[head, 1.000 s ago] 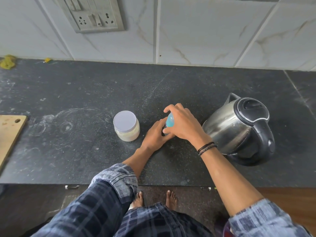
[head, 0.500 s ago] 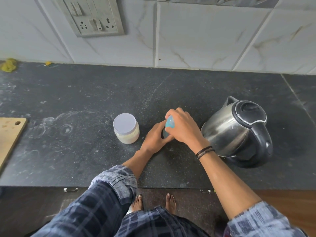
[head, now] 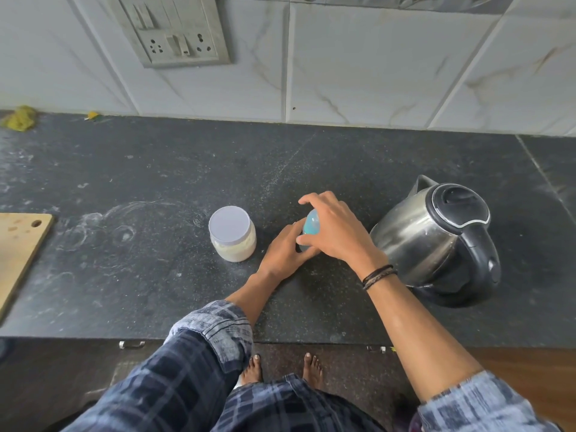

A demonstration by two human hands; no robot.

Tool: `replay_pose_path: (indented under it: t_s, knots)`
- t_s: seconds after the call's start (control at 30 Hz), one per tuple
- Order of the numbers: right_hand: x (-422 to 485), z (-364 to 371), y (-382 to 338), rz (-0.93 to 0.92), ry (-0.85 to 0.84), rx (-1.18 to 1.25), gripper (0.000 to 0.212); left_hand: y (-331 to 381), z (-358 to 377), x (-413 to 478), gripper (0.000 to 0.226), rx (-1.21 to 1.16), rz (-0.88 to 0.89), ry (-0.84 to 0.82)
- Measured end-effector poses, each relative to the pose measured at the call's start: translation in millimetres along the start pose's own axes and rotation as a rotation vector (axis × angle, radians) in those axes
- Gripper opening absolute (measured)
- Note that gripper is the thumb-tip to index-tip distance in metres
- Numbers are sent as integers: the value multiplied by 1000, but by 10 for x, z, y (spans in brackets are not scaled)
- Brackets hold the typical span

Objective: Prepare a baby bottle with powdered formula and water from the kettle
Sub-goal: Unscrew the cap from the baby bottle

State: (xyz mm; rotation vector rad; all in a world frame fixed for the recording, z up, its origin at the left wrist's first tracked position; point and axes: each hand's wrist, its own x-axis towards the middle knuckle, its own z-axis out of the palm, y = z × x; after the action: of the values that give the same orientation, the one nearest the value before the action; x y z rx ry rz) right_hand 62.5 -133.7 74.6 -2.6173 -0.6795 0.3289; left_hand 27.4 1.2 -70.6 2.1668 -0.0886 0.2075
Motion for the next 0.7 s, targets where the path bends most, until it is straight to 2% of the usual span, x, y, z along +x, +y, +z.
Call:
replay_pose_path:
  t_s: [0.13, 0.3, 0.43, 0.6, 0.7]
  knots:
    - [-8, 17, 48, 25, 21, -36, 48, 13, 1, 8, 51, 16, -1, -4]
    - [8, -7, 33, 4, 33, 5, 73, 10, -2, 5, 51, 5, -13, -11]
    - [26, 40, 27, 27, 36, -58, 52, 6, 7, 3, 53, -6, -53, -37]
    - [27, 36, 4, -4, 21, -38, 72, 8, -9, -4, 50, -18, -48, -35]
    - [32, 59, 17, 41, 48, -70, 54, 12, -4, -4, 51, -21, -53, -48]
